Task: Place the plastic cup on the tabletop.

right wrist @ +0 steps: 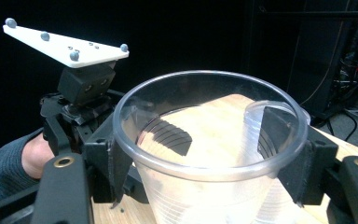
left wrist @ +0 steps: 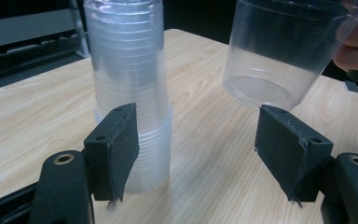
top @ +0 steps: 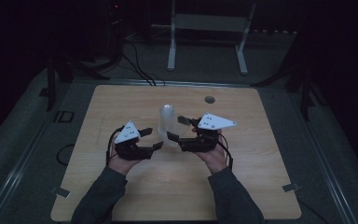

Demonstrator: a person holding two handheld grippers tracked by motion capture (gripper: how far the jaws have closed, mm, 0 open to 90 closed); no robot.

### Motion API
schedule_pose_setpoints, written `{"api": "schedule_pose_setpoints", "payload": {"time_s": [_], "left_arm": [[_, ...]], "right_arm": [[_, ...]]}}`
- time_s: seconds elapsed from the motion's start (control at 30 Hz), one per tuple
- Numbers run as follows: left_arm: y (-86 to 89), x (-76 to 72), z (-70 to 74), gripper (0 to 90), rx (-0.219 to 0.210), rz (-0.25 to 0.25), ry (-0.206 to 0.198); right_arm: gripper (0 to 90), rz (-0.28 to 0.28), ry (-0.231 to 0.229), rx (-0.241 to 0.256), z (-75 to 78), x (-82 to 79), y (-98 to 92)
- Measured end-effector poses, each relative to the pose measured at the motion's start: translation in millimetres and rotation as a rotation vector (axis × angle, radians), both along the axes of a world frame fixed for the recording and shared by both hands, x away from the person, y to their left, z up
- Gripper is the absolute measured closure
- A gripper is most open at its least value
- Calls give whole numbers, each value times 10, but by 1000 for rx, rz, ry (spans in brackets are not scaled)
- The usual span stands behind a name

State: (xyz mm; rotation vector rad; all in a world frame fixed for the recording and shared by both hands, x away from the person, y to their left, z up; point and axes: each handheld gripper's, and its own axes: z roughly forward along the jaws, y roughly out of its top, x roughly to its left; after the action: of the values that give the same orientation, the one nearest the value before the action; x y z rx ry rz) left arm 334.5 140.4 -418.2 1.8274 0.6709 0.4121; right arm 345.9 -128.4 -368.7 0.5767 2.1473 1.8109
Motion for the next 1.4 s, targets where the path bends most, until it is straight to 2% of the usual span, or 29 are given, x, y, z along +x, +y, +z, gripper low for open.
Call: {"api": "schedule_pose_setpoints", "payload": {"time_s": [0.4, 0.5, 0.83, 1.4], "left_arm": [[62, -5, 10, 306, 1, 33, 5], [68, -2, 9, 307, 17, 50, 2], [104, 5, -2, 306, 26, 69, 6], [115, 11, -10, 306, 27, 75, 10]], "right_arm": [[284, -13, -2, 3, -6, -6, -32], [285, -15, 1, 5, -17, -8, -32], [286, -39, 3, -9, -84, -8, -37], [287, -66, 1, -12, -125, 8, -109]]}}
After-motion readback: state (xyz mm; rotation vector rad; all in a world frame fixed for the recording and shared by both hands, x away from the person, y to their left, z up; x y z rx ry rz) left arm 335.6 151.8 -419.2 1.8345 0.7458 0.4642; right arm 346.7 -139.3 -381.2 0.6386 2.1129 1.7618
